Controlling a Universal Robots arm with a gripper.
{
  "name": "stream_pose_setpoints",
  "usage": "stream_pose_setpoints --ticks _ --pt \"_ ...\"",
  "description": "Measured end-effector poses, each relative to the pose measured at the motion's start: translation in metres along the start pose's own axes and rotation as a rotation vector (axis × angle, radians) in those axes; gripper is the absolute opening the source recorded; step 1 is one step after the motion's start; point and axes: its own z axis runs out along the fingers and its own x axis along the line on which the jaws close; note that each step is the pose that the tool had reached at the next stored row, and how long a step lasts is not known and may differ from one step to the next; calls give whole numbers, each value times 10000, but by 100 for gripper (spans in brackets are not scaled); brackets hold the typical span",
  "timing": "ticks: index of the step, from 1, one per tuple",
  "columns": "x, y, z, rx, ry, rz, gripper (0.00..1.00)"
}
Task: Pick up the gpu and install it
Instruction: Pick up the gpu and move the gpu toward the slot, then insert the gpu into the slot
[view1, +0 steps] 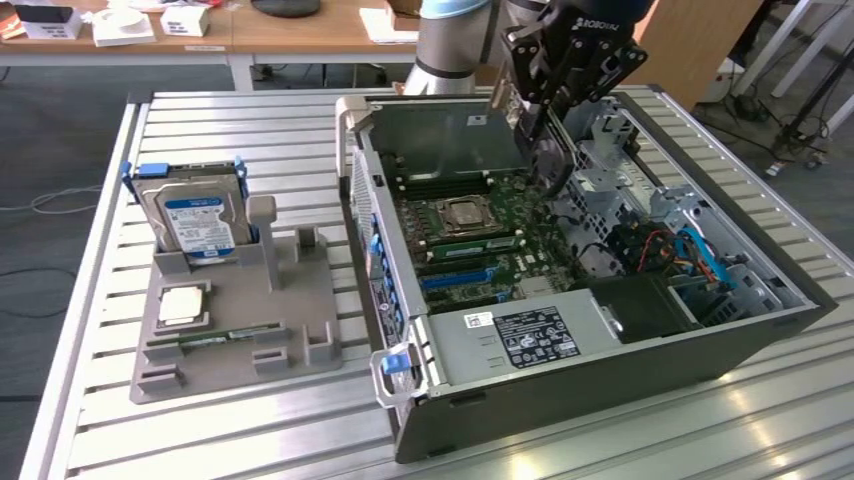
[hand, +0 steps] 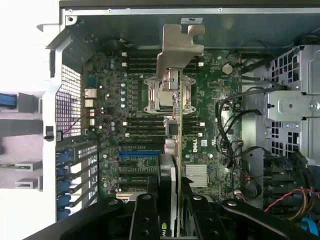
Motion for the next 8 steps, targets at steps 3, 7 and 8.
stream_pose_setpoints --ticks 3,7,8 --pt "-8 0 0 1 2 -17 27" --pt "-9 0 0 0 1 -19 27" --pt "-9 0 0 1 1 -19 27"
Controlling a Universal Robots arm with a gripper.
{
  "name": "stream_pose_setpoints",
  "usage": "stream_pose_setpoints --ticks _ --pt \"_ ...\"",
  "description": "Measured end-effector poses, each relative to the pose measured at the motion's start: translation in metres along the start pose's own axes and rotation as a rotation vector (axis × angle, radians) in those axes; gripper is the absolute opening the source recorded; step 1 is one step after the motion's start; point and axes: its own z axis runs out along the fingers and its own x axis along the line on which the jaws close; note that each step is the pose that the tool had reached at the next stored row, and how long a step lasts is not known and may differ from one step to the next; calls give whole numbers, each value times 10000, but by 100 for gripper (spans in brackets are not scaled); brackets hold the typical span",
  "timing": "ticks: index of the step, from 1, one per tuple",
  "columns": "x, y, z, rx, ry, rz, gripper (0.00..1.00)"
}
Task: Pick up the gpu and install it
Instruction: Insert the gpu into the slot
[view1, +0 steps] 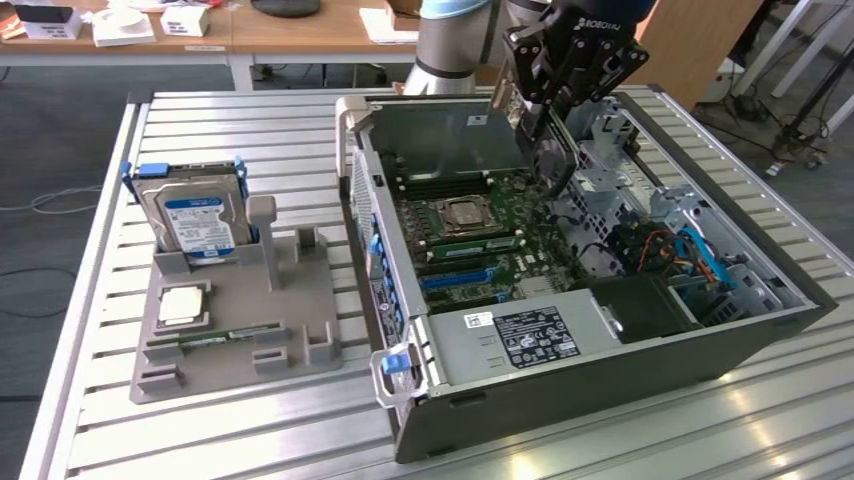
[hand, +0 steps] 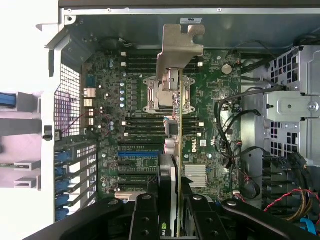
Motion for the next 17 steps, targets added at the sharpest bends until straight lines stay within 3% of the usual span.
stream_pose_setpoints --ticks 10,17 --pt "0 0 1 2 6 -88 27" --pt "0 0 5 38 85 -1165 27"
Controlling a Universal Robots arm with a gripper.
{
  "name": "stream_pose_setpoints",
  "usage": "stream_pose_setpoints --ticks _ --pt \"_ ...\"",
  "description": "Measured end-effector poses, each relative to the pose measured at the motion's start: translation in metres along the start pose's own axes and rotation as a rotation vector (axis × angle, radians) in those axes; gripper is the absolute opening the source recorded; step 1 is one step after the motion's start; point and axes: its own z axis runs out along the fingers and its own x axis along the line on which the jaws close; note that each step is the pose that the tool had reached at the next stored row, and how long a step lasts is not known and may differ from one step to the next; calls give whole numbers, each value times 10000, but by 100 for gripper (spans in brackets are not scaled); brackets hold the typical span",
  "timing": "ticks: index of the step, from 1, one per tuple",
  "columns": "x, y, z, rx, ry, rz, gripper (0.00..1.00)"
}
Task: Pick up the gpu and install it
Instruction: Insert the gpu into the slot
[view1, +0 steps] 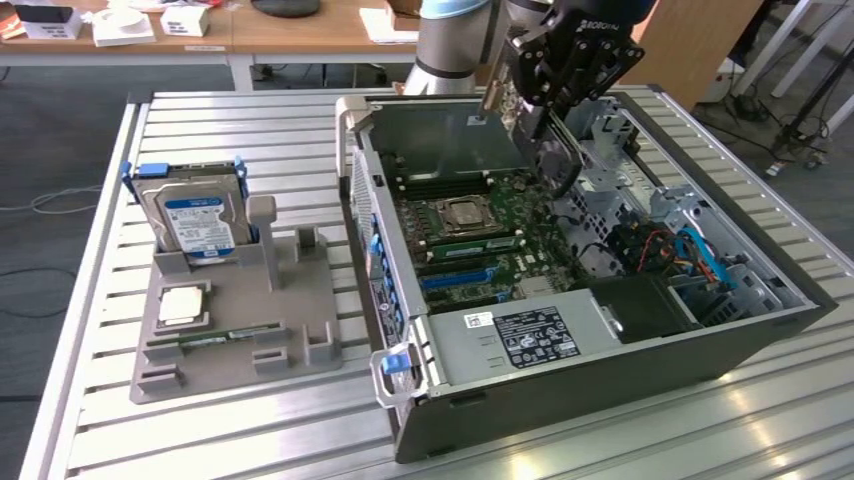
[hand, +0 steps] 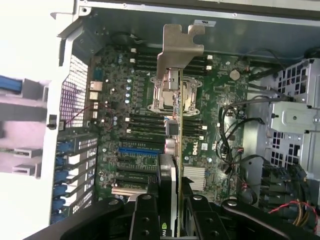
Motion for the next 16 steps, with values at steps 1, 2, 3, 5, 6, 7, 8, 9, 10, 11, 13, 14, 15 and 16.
stream_pose_setpoints --ticks 1,2,3,5,6,7,8,9,10,11,13,14,15,16 --pt "0 0 1 7 13 -179 27" --pt "0 0 3 12 26 -358 27" --pt "0 0 4 18 39 -537 27" --pt "0 -1 7 31 66 -912 27" --pt "0 -1 9 36 79 -1092 27" --pt "0 -1 10 42 92 -1271 27" --pt "0 -1 12 48 105 -1450 27" --pt "0 -1 13 54 118 -1630 27" --pt "0 -1 14 60 132 -1808 27" --pt "0 -1 16 66 145 -1997 27" --pt "0 -2 19 78 171 -2354 27" --pt "0 -2 21 84 184 -2532 27" --pt "0 -2 23 89 197 -2707 27" --pt "-1 -2 27 102 223 -3082 27"
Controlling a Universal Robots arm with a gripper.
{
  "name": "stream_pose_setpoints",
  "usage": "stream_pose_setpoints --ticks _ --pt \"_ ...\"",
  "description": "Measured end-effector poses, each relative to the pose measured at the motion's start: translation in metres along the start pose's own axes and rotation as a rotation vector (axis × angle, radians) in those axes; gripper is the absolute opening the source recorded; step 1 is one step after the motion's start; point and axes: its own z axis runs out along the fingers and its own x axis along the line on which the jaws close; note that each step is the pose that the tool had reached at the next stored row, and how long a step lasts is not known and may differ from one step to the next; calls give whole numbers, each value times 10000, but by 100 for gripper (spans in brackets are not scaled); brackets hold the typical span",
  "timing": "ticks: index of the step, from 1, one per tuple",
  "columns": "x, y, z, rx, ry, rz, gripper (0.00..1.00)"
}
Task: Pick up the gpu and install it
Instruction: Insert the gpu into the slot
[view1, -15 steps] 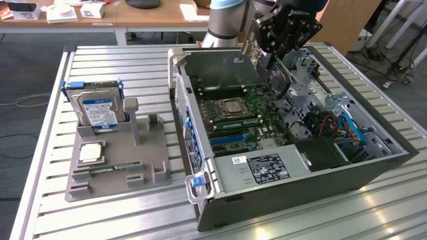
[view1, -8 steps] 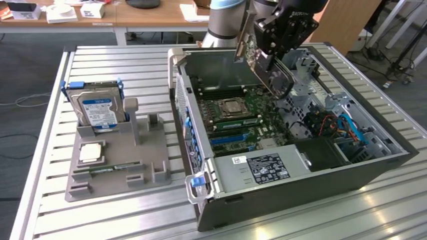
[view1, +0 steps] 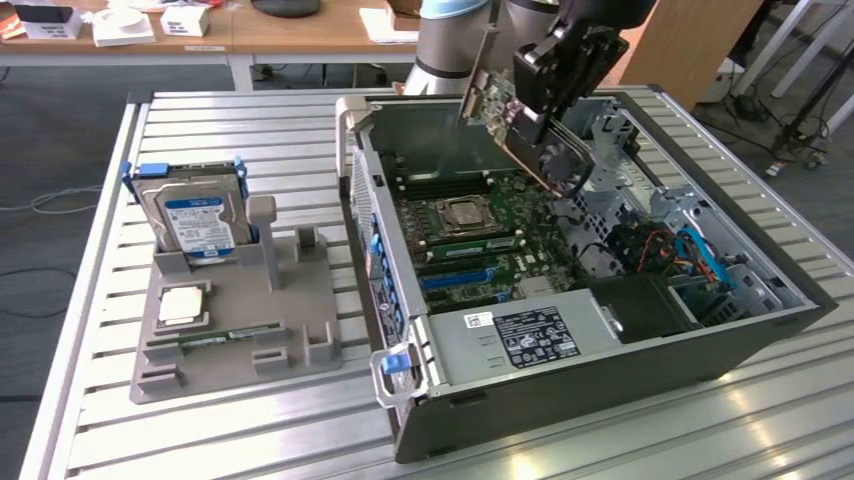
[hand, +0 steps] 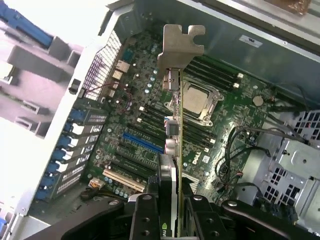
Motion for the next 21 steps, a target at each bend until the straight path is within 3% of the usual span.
stream_pose_setpoints --ticks 1,21 --pt "0 0 6 11 26 -359 27" --pt "-2 -4 53 131 290 -3989 27"
